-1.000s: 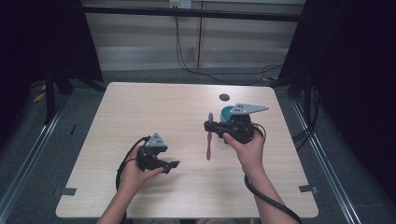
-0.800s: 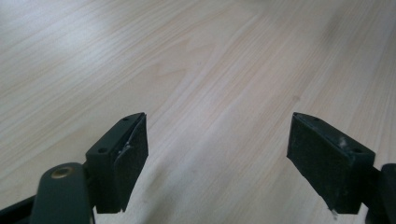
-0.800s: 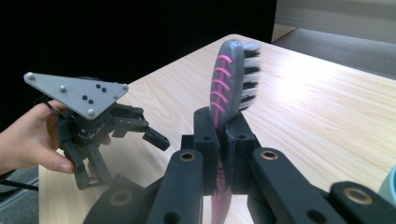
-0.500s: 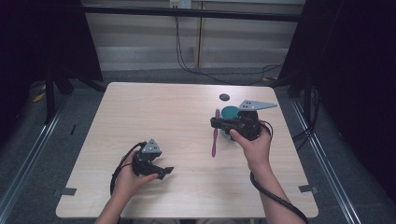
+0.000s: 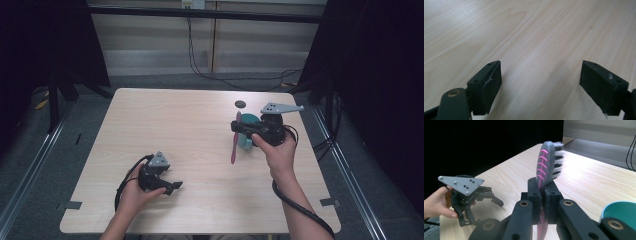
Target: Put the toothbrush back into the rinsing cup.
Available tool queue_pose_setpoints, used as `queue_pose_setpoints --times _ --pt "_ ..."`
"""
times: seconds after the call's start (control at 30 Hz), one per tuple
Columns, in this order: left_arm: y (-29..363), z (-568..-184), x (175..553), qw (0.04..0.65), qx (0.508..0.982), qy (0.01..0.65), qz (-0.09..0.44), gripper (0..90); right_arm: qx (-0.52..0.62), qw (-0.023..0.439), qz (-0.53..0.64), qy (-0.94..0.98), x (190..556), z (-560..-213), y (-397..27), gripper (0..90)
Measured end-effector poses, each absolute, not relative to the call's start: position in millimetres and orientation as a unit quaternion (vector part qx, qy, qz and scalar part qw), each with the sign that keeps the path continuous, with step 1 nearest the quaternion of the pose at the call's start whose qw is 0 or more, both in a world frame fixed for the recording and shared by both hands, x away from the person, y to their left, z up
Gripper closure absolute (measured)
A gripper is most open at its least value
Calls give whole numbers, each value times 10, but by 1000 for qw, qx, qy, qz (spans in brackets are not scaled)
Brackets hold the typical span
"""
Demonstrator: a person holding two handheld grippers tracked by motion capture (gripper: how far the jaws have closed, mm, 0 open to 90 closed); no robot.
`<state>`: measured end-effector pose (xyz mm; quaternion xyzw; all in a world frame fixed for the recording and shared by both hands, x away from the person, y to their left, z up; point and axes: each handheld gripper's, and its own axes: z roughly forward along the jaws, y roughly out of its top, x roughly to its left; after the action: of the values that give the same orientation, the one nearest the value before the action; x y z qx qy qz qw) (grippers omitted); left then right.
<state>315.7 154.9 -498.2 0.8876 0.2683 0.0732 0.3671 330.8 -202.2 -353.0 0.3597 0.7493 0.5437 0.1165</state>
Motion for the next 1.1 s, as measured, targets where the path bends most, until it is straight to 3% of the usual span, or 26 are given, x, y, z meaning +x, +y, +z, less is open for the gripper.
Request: queue_pose_setpoints --times 1.1 --pt "1590 -5095 3130 383 886 246 92 121 378 141 549 732 3488 -3203 -2171 853"
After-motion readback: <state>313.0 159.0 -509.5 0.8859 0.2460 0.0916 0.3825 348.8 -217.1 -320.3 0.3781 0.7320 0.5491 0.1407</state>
